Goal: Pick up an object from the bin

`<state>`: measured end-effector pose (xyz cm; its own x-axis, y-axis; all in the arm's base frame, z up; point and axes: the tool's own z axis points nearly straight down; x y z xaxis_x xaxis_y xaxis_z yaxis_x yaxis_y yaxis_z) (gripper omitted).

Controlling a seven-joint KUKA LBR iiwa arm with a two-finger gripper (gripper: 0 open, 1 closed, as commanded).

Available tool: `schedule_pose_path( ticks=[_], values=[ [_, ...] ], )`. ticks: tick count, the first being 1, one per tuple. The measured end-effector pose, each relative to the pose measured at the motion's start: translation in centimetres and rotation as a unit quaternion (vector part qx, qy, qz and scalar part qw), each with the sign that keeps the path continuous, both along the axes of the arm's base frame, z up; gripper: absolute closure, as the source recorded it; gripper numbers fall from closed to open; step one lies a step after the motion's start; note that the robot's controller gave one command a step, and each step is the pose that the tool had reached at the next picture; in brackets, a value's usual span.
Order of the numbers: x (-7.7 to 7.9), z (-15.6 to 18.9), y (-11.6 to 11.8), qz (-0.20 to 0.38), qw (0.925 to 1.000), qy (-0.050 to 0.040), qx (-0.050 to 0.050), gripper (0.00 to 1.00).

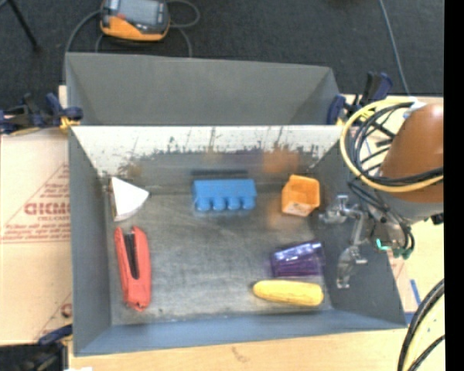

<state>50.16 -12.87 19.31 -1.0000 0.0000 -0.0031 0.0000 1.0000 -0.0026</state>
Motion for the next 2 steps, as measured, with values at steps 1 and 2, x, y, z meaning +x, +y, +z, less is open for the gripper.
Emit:
schedule_pose_path(
  ticks=[1, 2],
  values=[
    [0.03, -0.03, 0.03, -0.002, 1.0, 0.0, 0.0, 0.0],
    [-0.89, -0.27, -0.37, 0.007, 1.0, 0.001, 0.001, 0.0]
  ],
)
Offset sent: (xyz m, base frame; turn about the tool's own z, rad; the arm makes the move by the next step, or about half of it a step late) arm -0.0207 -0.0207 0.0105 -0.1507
